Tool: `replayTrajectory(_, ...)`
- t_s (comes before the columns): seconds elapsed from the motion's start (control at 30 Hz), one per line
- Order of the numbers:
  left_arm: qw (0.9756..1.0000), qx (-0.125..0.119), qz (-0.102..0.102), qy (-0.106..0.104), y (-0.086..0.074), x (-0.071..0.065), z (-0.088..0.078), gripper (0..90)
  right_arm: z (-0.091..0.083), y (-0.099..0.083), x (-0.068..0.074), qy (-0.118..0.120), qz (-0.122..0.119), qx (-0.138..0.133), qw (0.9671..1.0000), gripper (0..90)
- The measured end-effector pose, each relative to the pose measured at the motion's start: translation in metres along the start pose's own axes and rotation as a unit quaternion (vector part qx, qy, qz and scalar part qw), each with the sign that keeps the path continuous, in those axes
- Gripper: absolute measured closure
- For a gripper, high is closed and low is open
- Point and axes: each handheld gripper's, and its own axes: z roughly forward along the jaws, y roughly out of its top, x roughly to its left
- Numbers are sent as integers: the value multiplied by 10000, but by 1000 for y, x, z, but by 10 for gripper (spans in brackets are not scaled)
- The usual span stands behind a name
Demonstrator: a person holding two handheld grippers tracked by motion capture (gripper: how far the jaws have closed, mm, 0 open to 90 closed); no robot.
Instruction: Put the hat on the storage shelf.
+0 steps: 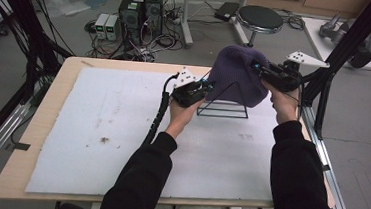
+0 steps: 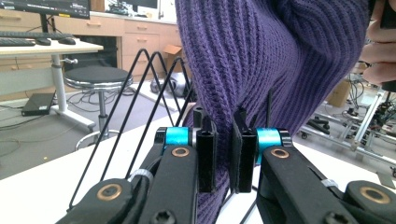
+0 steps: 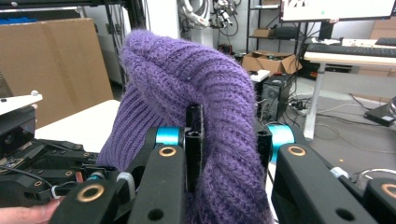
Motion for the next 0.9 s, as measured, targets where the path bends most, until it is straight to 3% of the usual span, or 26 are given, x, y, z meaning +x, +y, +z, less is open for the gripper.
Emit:
replayTrajectory(0.37, 9999, 96, -76, 6, -16, -3, 1, 829, 8, -15, -7, 123, 125, -15, 9998, 744)
replayTrajectory(0.9, 9997, 152, -121, 124, -24, 3, 0, 826, 12, -21, -6, 163, 143, 11, 9998, 744)
